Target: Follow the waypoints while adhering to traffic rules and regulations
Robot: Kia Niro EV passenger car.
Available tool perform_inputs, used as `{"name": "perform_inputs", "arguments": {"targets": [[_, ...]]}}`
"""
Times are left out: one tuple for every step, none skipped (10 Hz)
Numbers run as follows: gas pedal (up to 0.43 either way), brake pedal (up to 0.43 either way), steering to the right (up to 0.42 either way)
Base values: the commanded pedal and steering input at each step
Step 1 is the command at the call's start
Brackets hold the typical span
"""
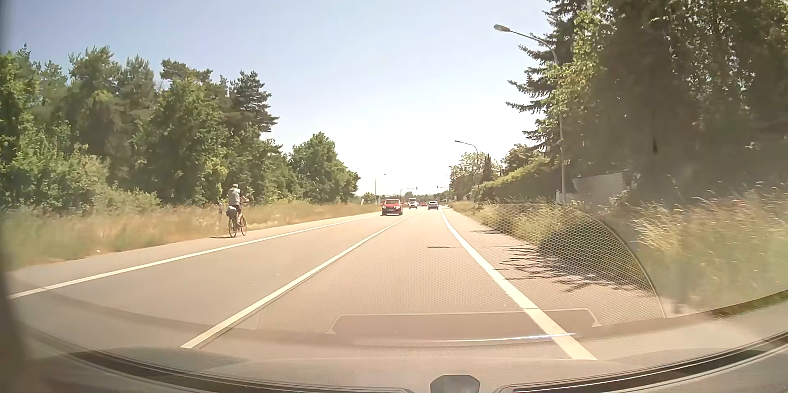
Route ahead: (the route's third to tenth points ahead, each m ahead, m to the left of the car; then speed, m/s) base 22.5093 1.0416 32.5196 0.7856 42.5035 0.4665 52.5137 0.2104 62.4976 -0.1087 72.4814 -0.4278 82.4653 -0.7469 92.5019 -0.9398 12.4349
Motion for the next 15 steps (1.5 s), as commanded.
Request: {"name": "perform_inputs", "arguments": {"targets": [[0.047, 0.03, 0.008], [0.047, 0.03, 0.008], [0.047, 0.03, 0.008], [0.047, 0.03, 0.008], [0.047, 0.03, 0.007], [0.047, 0.03, 0.007], [0.047, 0.03, 0.007], [0.047, 0.03, 0.006], [0.047, 0.03, 0.004], [0.047, 0.03, 0.001], [0.047, 0.03, 0.0], [0.047, 0.03, -0.001], [0.047, 0.03, -0.001], [0.047, 0.03, -0.001], [0.047, 0.03, -0.001]]}}
